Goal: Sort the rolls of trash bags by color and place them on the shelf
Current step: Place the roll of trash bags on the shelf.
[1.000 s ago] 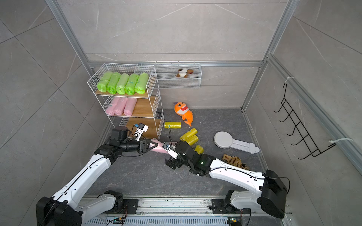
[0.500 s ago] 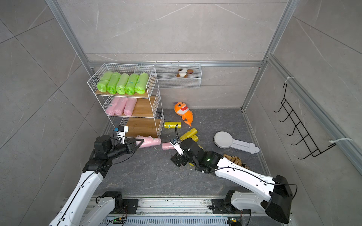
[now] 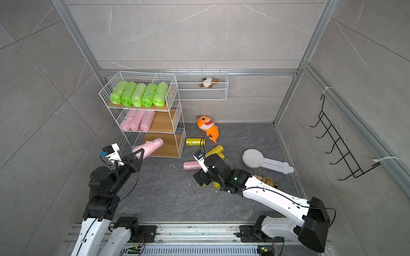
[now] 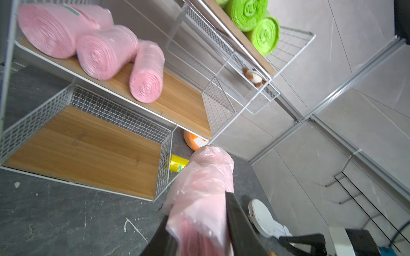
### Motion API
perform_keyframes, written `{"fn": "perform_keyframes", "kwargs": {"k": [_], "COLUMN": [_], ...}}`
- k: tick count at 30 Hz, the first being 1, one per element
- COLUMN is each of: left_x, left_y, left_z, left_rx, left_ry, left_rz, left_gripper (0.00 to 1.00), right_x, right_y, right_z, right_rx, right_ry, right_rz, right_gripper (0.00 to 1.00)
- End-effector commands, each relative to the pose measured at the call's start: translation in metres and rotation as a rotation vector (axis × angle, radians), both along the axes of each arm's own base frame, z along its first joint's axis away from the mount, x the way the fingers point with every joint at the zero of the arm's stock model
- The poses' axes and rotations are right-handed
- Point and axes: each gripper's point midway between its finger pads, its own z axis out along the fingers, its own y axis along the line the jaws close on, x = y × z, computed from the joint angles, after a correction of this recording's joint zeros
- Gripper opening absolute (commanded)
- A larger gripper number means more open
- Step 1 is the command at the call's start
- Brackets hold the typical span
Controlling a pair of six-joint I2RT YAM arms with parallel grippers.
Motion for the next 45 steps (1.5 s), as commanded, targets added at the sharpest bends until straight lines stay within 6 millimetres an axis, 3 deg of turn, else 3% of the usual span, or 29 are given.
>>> {"fn": "perform_keyframes", "kwargs": {"k": [1, 13, 27, 32, 45], "left_x": [0.011, 0.052, 0.089, 0.105, 0.138], "left_y": [0.017, 0.024, -0.019, -0.036, -0.039], "left_z": [0.048, 0.068, 0.076, 0.070, 0.054], "left_rx": [-0.064, -0.141, -0.052, 0.033, 0.180], "left_ry": [-0.168, -0.272, -0.318, -0.311, -0.309], "left_rz": [0.103, 0.180, 0.268, 0.323, 0.431], "left_gripper": [0.00, 0.00, 0.00, 0.00, 0.01], "right_x": [0.003, 0.004, 0.005, 0.004, 0.003], "right_y": [0.003, -0.001, -0.007, -0.009, -0.012], "right_z": [0.004, -0.002, -0.007, -0.008, -0.013], "right_rx": [0.035, 0.022, 0.020, 0.020, 0.012], "right_ry": [0.002, 0.006, 0.016, 0.020, 0.030], "right_rz": [-0.012, -0.010, -0.017, -0.018, -0.022], "right_gripper": [1.00, 1.00, 1.00, 1.00, 1.00]}}
